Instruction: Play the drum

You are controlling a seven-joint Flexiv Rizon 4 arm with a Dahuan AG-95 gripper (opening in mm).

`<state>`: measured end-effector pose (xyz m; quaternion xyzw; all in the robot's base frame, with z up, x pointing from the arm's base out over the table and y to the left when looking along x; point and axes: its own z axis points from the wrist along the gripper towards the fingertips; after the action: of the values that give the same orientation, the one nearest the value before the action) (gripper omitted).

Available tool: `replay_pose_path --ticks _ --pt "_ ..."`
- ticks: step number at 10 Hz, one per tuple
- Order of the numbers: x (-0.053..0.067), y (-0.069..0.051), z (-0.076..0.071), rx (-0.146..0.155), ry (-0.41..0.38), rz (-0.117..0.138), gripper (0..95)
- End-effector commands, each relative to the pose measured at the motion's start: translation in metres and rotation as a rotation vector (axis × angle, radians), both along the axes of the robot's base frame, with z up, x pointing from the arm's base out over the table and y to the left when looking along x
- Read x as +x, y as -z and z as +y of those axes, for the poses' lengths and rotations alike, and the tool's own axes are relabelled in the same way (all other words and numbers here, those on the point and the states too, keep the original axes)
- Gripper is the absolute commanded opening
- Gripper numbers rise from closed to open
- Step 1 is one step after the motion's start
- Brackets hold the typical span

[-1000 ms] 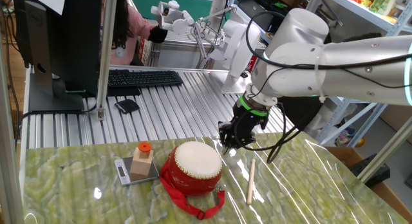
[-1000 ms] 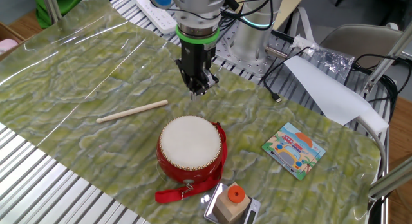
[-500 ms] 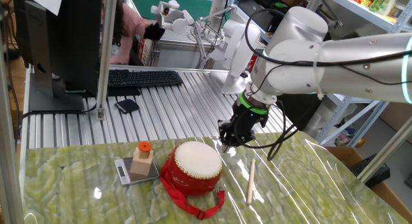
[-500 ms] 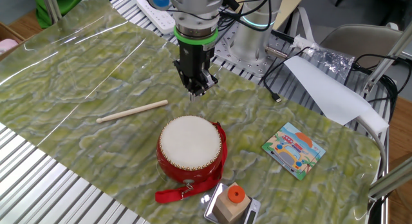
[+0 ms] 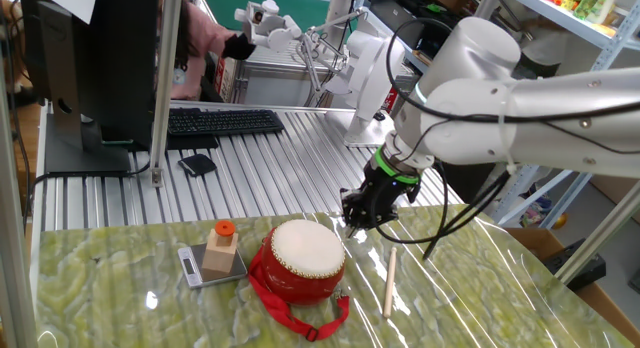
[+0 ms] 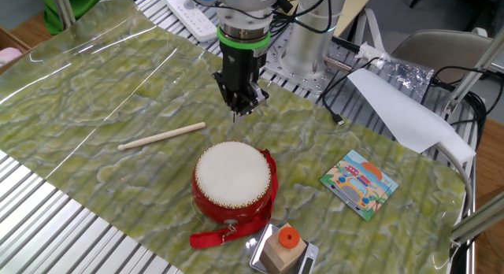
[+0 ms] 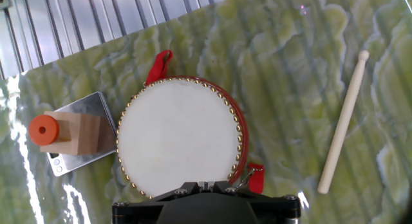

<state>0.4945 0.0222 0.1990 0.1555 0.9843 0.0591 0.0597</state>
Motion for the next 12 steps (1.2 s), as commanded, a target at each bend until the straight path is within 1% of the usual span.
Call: replay_pose_path --ticks 1,2,3,4,5,6,8,10,11,12 --pt "0.0 -0.002 -0.001 -0.012 0.024 0.016 0.0" --pt "0.0 -0.002 -0.001 -0.04 0.02 0.014 0.0" --pt "-0.001 -0.002 -0.001 -0.1 -0.009 0.014 0.0" --pt "-0.001 -0.002 -0.001 -0.107 -0.011 0.026 0.0" --pt "-0.001 -0.002 -0.002 -0.098 0.011 0.036 0.0" --pt "-0.001 -0.002 -0.002 -0.103 0.012 0.036 0.0" --pt "-0.001 -0.002 -0.003 -0.102 0.015 0.036 0.0" --pt "0.003 0.003 -0.016 -0.107 0.026 0.042 0.0" --pt "0.003 0.003 -0.024 -0.105 0.032 0.06 0.0" --pt "0.0 -0.001 -0.036 -0.105 0.027 0.077 0.0"
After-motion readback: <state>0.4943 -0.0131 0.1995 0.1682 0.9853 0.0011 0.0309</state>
